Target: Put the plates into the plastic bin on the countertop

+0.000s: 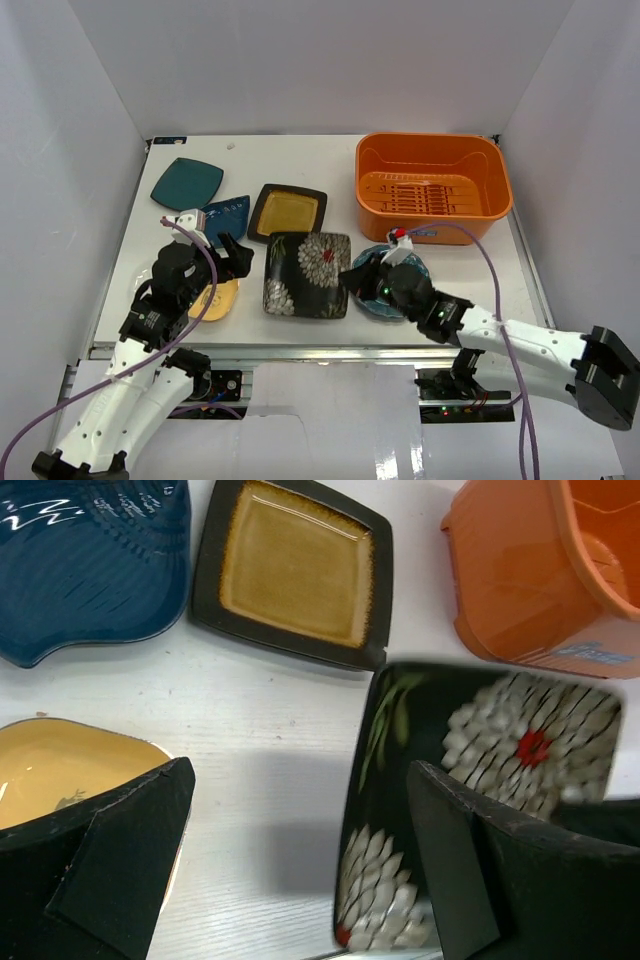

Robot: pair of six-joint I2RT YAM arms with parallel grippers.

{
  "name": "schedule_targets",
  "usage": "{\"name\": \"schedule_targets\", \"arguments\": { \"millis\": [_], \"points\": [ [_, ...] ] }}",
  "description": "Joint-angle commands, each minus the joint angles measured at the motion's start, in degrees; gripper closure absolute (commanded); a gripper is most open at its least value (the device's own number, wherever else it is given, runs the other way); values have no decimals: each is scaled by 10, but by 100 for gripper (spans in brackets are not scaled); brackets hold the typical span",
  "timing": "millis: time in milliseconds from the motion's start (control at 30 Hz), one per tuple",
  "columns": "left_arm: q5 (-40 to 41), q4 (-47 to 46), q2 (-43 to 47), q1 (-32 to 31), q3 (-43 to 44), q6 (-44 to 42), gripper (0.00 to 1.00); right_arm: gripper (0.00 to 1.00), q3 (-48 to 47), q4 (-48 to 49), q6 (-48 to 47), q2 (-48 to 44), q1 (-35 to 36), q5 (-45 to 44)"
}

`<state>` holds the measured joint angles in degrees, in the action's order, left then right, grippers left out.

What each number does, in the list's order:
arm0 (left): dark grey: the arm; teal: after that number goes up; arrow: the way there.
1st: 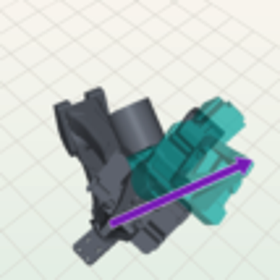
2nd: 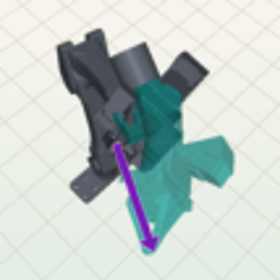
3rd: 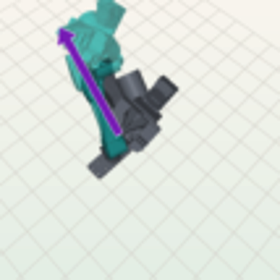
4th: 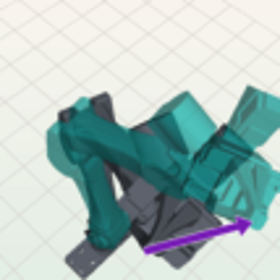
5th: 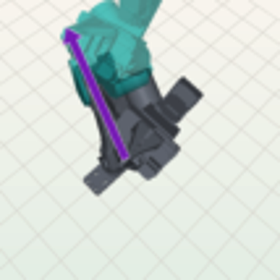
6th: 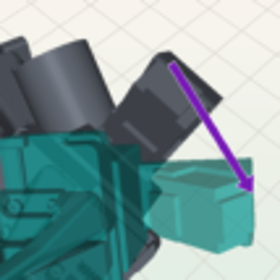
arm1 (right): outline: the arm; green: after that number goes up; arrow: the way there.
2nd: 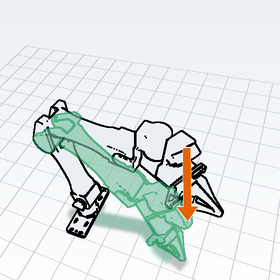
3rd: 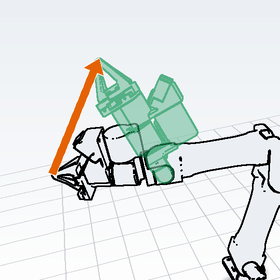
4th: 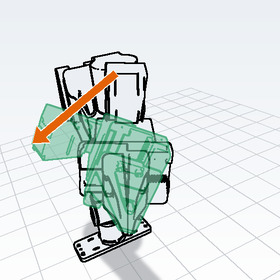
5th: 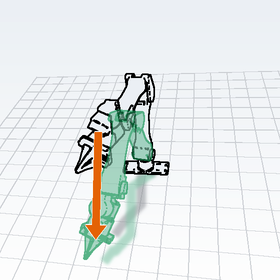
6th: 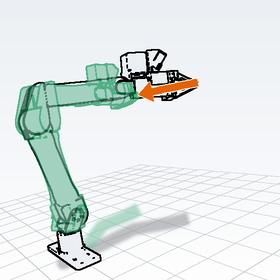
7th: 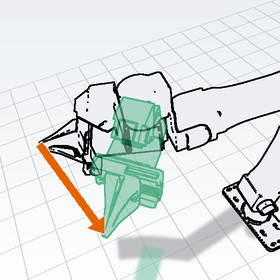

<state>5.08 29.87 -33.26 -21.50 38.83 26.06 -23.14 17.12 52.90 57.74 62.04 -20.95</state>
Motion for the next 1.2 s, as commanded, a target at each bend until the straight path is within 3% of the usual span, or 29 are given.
{"name": "schedule_targets", "arguments": {
  "millis": [0,67,200,233,333,367,400,500,667,867,1167],
  "points": [
    [-43,-23,6,-1,12,14,2,92,-123,57,-82,-65,-95,17],
    [-61,-26,3,-1,18,27,2,92,-191,7,-105,-70,-139,48],
    [-113,-34,-1,-1,20,47,2,92,-298,-51,-140,-42,-320,136],
    [-163,-47,-8,-1,15,51,2,92,-324,-65,-141,-9,-358,197],
    [-268,-91,-56,-1,-8,86,2,92,-409,-108,-163,67,-475,259],
    [-331,-108,-68,-1,-17,99,2,92,-422,-108,-143,84,-507,333],
    [-356,-126,-79,-1,-28,121,3,92,-447,-107,-134,101,-560,365],
    [-407,-190,-102,-3,-65,154,4,92,-489,-126,-128,155,-630,425],
    [-396,-245,-143,-31,-74,195,10,92,-578,-226,-159,239,-688,479],
    [-314,-267,-244,-117,-46,196,16,92,-689,-387,-263,344,-716,496],
    [-207,-294,-389,-207,6,194,17,92,-689,-433,-323,426,-716,444]
  ]
}}
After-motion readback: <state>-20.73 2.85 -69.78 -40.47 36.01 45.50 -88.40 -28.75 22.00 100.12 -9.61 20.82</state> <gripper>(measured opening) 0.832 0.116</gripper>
